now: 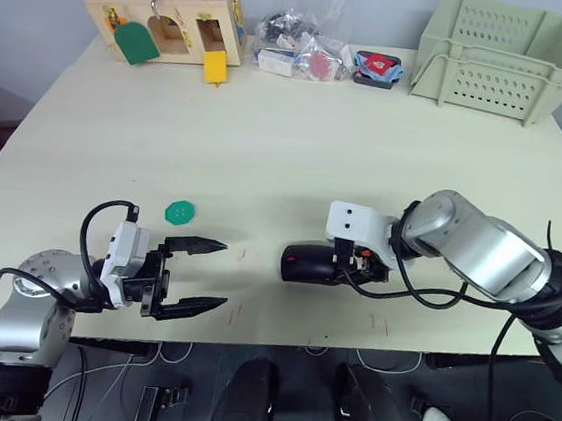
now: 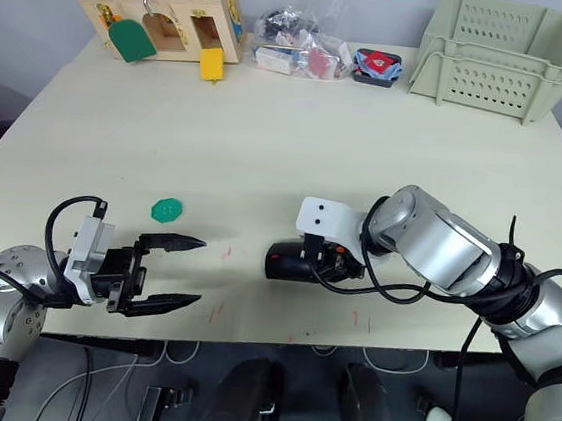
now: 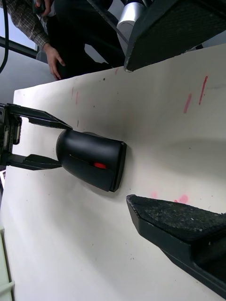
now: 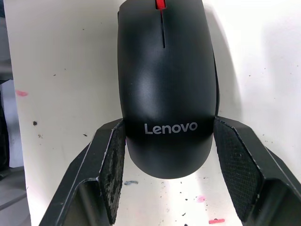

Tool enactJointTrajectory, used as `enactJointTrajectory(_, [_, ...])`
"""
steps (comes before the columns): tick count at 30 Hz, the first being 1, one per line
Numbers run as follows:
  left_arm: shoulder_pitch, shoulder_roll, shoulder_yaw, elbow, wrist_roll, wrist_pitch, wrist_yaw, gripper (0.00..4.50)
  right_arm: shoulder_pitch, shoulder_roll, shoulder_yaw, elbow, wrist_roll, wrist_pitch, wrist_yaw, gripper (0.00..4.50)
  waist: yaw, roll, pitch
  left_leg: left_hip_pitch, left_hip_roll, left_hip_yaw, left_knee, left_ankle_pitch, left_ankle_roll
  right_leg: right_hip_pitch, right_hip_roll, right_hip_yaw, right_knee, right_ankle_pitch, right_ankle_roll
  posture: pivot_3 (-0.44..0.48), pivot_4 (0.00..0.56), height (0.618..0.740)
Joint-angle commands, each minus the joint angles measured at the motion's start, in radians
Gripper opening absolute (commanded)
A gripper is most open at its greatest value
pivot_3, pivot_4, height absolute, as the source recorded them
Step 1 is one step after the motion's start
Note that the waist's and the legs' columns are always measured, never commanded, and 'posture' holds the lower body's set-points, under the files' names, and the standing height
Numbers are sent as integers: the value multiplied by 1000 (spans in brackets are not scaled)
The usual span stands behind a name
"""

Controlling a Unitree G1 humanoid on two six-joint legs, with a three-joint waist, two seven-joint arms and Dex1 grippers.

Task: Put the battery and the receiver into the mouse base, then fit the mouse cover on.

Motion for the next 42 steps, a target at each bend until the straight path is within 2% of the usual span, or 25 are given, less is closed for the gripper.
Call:
enactJointTrajectory(1, [-3,12,7,-4,-7,-6,-7,4500,1,3,5,9,-19,-20,-6,2309,0,0,0,0,0,0,0,0,0,0,0,0,0,0,0,0,150,740])
enactJointTrajectory(23, [6,16,10,-13,-10,-2,-7,4500,51,-4,13,23,-42,-42,-3,2309,0,-1,-1,1,0,0,0,0,0,0,0,0,1,0,0,0,150,740])
enactJointTrajectory(42, [6,9,3,-24,-9,2,3,4500,34,-6,6,28,-58,-56,21,2309,0,-1,-1,1,0,-1,0,0,0,0,0,0,1,0,0,0,150,740])
